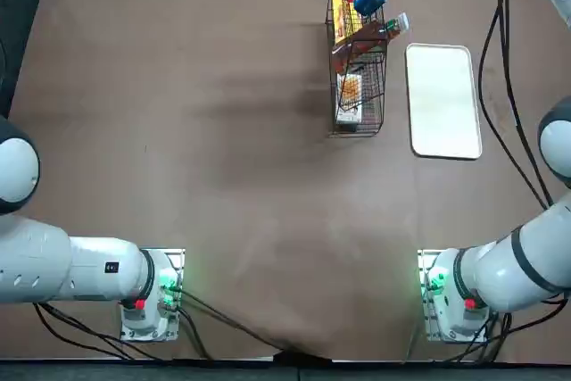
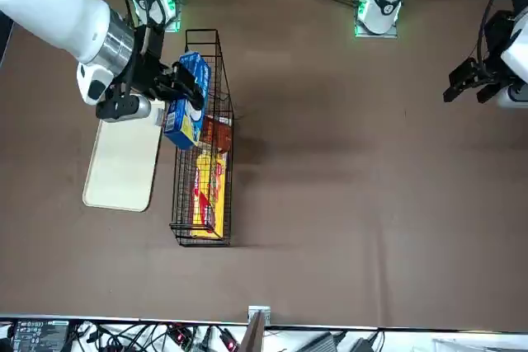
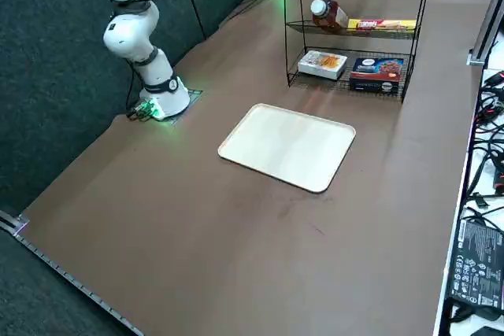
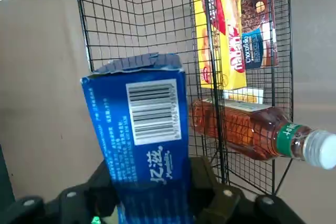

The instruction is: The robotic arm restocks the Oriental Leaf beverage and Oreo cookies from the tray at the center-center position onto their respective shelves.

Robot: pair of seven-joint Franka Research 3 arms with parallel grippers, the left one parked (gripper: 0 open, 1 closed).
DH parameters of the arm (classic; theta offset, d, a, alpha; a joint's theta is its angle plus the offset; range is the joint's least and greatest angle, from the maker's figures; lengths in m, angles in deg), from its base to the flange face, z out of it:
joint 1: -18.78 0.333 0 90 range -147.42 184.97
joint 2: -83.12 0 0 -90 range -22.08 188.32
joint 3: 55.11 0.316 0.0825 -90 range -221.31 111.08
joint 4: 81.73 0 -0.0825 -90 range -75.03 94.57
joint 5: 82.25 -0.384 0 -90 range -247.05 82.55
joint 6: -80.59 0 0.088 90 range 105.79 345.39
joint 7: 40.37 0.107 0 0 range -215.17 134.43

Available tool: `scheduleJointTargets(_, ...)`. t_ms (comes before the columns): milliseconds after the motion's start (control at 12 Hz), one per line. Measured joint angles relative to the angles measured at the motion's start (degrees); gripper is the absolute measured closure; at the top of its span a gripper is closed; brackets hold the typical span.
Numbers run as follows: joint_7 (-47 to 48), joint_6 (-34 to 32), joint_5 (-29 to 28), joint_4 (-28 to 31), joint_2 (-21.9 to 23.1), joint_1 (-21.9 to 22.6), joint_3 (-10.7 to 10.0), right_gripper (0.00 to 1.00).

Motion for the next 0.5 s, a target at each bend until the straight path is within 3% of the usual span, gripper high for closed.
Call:
scheduleJointTargets(167,0.0,0.1,0.0,0.0,0.0,0.0,0.0,0.28)
scheduleJointTargets(333,0.0,0.3,-0.1,0.0,0.0,0.0,0.0,0.12)
scheduleJointTargets(500,0.0,0.4,-0.2,0.0,0.0,0.0,0.0,0.11)
